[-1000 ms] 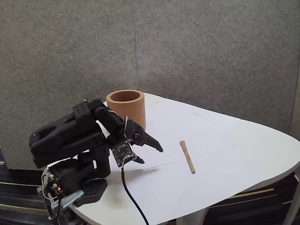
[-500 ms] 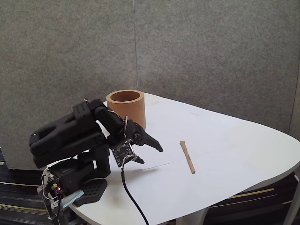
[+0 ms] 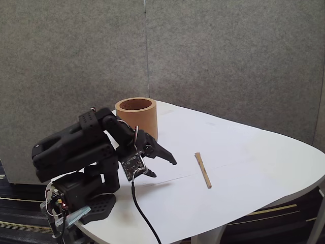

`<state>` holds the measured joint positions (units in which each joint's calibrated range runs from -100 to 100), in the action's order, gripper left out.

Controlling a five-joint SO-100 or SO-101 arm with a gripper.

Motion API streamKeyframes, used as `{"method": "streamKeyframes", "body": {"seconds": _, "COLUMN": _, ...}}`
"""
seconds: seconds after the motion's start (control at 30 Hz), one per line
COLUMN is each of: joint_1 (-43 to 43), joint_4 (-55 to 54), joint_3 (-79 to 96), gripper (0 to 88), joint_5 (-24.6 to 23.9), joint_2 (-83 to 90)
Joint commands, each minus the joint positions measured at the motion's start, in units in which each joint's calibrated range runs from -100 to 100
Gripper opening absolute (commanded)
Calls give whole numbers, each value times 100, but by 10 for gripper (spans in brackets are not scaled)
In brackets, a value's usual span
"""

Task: Grab the pen and put it in the pen holder.

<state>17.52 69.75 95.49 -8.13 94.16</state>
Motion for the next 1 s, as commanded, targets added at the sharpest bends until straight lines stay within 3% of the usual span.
{"method": "streamKeyframes", "body": {"seconds": 0.0, "joint_1": -9, "joint_4": -42, "joint_3": -45, "gripper": 286, "joint_5": 21, "joint_2": 15}}
{"method": "streamKeyframes", "body": {"seconds": 0.5, "joint_1": -17, "joint_4": -42, "joint_3": -3881, "gripper": 286, "joint_5": 26, "joint_2": -335}}
{"method": "streamKeyframes", "body": {"seconds": 0.83, "joint_1": 27, "joint_4": -42, "joint_3": -7374, "gripper": 286, "joint_5": 16, "joint_2": -3377}}
{"method": "streamKeyframes", "body": {"seconds": 0.97, "joint_1": 86, "joint_4": -42, "joint_3": -8005, "gripper": 286, "joint_5": 21, "joint_2": -4320}}
